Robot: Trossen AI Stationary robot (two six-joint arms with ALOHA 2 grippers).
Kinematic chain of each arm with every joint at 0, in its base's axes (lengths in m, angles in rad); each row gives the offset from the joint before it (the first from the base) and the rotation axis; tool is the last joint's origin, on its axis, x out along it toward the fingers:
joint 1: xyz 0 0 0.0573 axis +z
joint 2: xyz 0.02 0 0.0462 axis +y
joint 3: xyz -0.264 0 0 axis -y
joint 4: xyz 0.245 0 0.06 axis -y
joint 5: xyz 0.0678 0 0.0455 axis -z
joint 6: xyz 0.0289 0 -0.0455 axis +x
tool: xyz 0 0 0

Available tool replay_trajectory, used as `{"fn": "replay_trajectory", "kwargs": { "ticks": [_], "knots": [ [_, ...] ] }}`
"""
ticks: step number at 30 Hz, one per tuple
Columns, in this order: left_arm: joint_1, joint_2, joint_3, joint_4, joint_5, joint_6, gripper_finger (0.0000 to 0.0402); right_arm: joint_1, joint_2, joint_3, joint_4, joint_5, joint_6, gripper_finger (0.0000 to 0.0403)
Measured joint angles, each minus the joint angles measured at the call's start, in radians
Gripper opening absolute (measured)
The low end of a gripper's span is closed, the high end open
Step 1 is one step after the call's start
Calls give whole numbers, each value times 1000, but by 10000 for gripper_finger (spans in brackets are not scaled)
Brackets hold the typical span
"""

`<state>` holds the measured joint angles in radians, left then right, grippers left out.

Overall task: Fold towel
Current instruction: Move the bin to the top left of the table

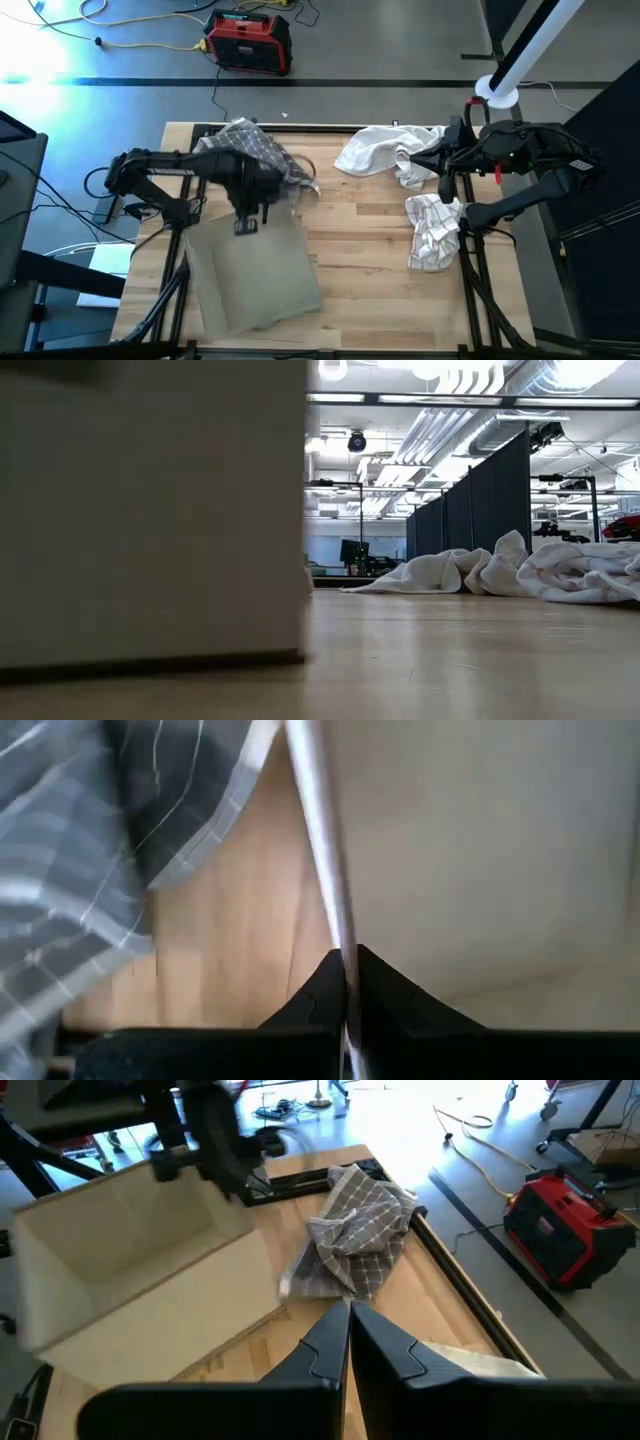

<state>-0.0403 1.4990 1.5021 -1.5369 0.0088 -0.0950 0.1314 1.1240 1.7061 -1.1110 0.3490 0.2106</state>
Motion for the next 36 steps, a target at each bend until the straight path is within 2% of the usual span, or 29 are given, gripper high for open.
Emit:
{"fn": "replay_trajectory", "kwargs": {
  "ticks": [5,8,11,18,22,25,28,31,34,36],
  "knots": [
    [-48,0,0,72,-51,109,1,0,0,0,0,1,-9,0],
    [-49,0,0,101,-43,122,2,0,0,0,-1,15,-9,0],
    [-48,0,0,101,-31,72,14,0,0,0,-6,16,-2,0],
    [-48,0,2,92,-18,-29,90,0,0,0,-14,16,17,0],
    [-45,1,50,71,-28,-43,137,0,0,0,-14,16,17,0],
    [-43,1,147,9,-97,-64,160,0,0,0,-14,16,17,0],
    [-43,0,268,-18,-224,-75,169,0,0,0,-14,17,16,0],
    [-14,-3,319,-5,-303,30,169,0,0,0,-14,43,16,0],
    [79,9,279,10,-265,164,169,0,0,0,-14,69,17,0],
    [148,14,213,85,-233,244,170,0,0,0,-14,69,18,0]
  ]
}}
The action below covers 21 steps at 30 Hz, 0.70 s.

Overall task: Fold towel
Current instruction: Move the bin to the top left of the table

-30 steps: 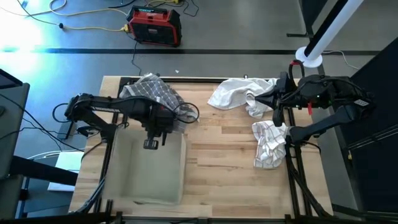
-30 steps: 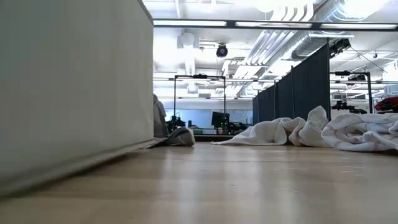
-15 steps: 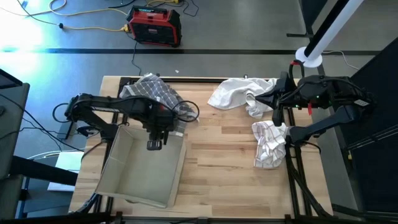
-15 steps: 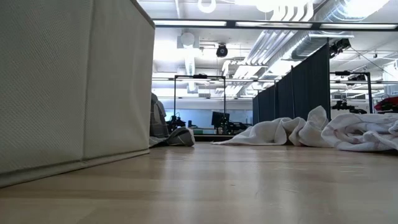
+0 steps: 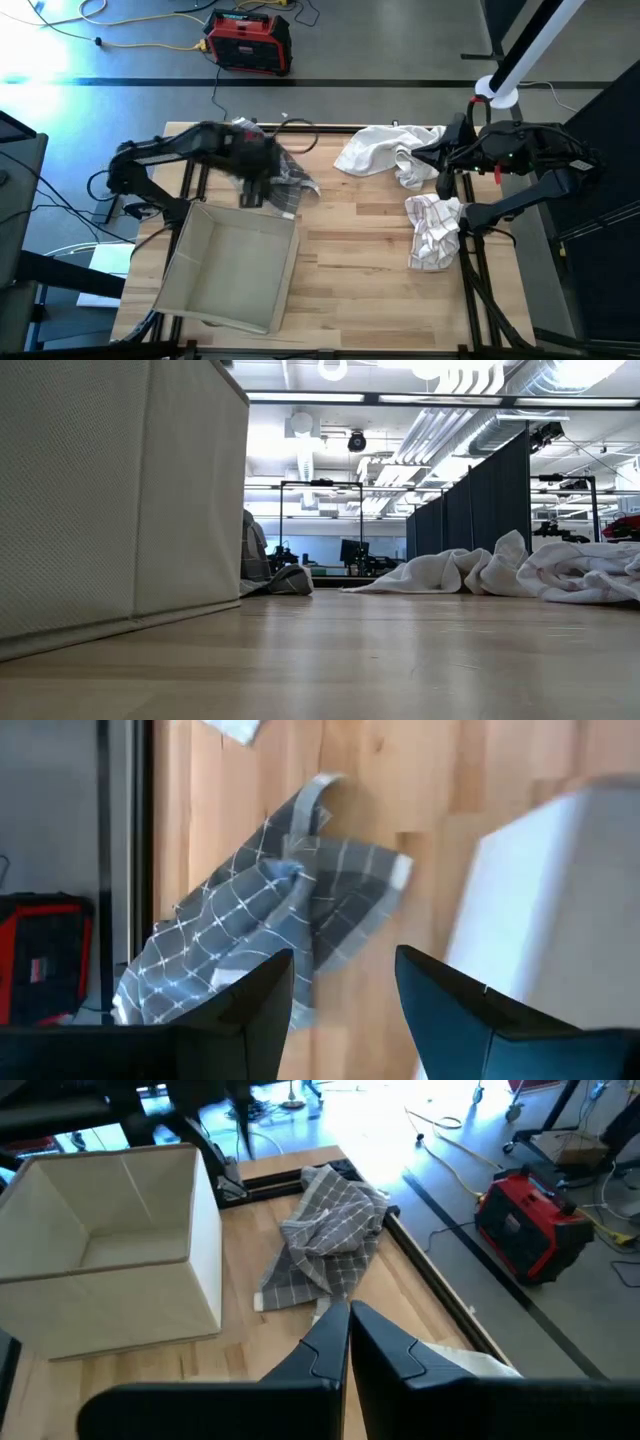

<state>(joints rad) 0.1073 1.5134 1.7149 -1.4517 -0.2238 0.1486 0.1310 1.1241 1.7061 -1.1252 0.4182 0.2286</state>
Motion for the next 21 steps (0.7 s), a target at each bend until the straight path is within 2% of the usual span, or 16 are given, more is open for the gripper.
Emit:
{"fn": "replay_trajectory", "kwargs": {
  "ticks": [5,10,18,21],
  "knots": [
    [141,0,-178,221,119,158,174,0,0,0,0,-1,6,0],
    [215,20,-300,309,186,221,193,0,1,0,0,1,-6,0],
    [241,92,-443,543,184,309,220,0,0,0,-1,47,-28,0],
    [249,153,-471,599,105,325,219,0,0,0,-1,48,-28,0]
  ]
}}
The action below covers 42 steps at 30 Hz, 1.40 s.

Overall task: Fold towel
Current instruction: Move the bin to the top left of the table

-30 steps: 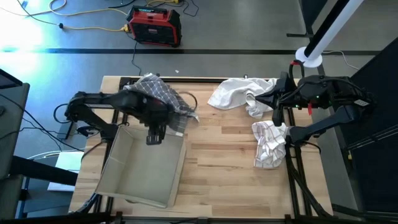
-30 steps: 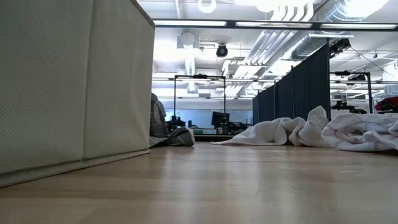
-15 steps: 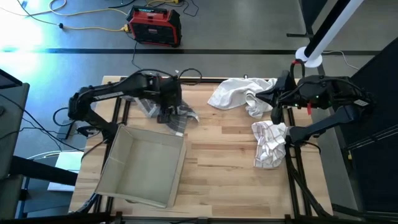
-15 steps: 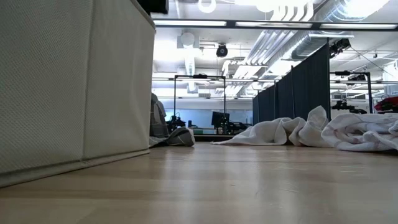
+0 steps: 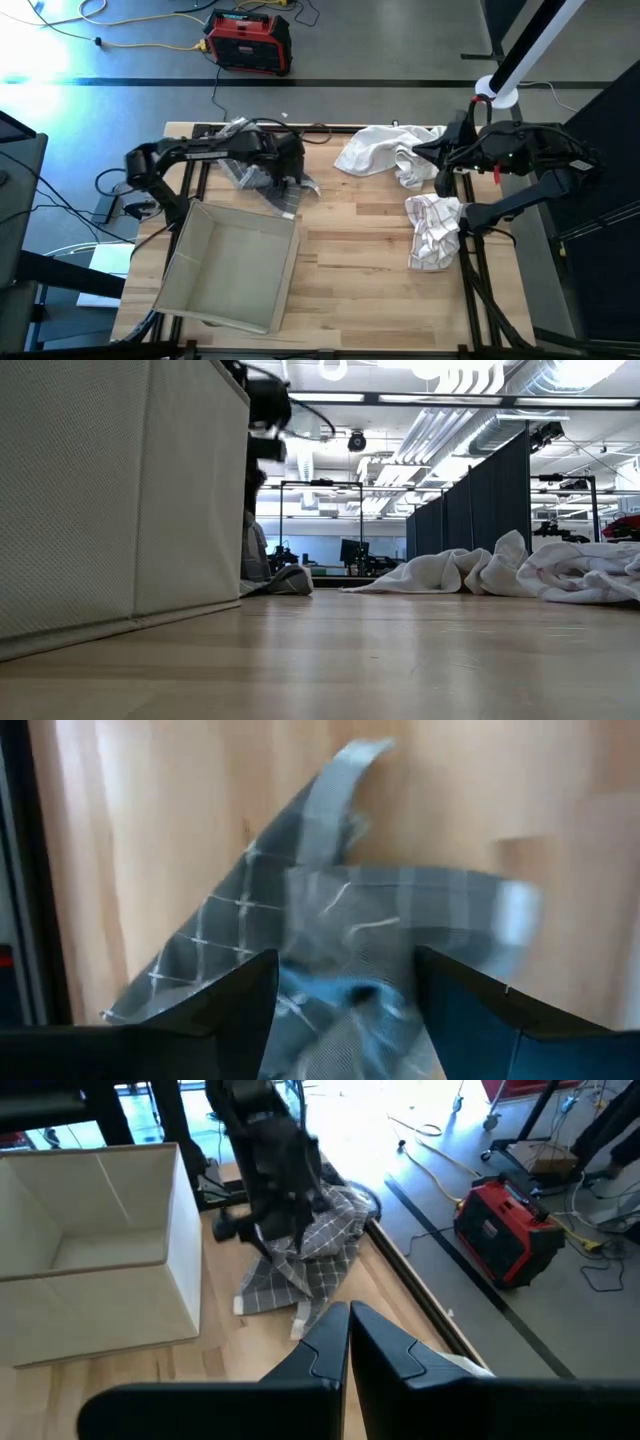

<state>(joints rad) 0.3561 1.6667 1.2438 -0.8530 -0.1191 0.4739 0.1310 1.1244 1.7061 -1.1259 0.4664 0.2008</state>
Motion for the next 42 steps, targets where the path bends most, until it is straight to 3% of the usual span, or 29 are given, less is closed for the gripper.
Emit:
{"fn": "replay_trajectory", "kwargs": {
  "ticks": [4,9,14,21,26,29,34,42],
  "knots": [
    [25,85,5,-33,-78,-52,174,0,0,0,-4,0,8,0],
    [23,118,55,-118,-99,-161,32,0,0,0,-8,0,17,0],
    [-16,84,199,-158,-104,-256,9,0,-2,0,-12,-1,6,0],
    [-100,64,539,-121,-101,-324,2,0,-56,0,-26,28,1,0],
    [-168,63,724,82,-89,-365,1,0,-125,0,-25,118,5,0],
    [-196,62,779,283,-17,-391,1,0,-160,0,-24,174,7,0],
    [-233,64,795,628,155,-524,0,0,-209,0,-23,226,8,0],
    [-292,130,796,1030,334,-669,0,0,-243,0,-25,230,26,0]
  ]
}}
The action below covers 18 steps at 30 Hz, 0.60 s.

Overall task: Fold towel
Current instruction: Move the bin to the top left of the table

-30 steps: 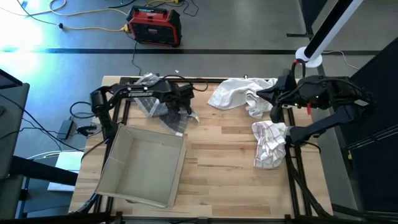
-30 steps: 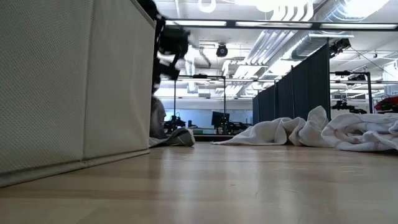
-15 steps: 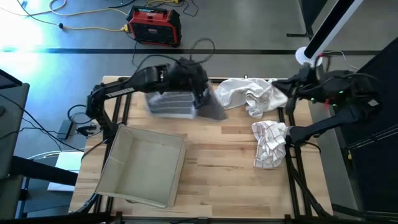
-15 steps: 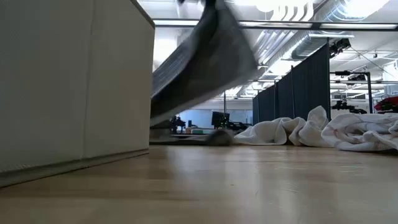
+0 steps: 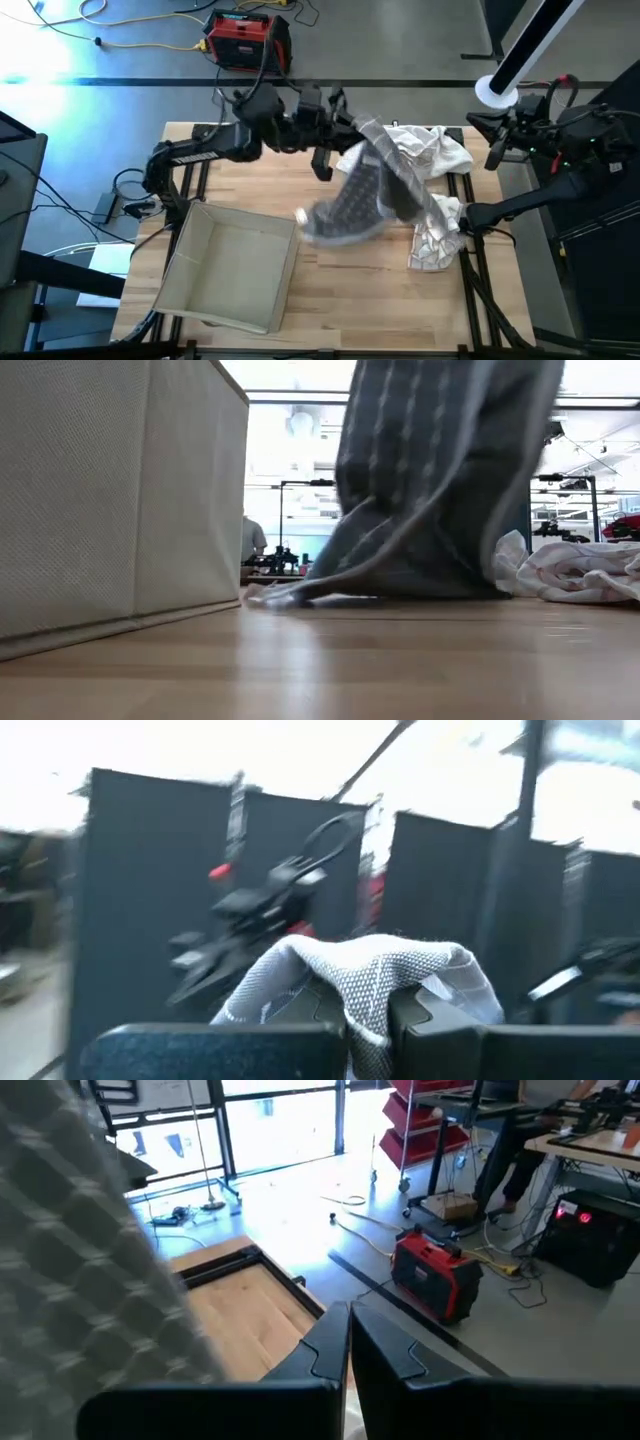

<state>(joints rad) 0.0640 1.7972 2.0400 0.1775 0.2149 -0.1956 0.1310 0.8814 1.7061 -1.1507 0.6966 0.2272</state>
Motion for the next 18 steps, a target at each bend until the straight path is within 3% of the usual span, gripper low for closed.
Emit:
{"fn": "replay_trajectory", "kwargs": {
  "ticks": [6,12,18],
  "knots": [
    [-15,37,0,-6,31,1,22,0,8,0,-16,10,0,0],
    [8,72,-1,-140,48,-64,110,0,20,0,-41,11,0,0],
    [25,57,-1,-285,41,-14,200,0,27,0,-43,13,0,0]
  ]
}}
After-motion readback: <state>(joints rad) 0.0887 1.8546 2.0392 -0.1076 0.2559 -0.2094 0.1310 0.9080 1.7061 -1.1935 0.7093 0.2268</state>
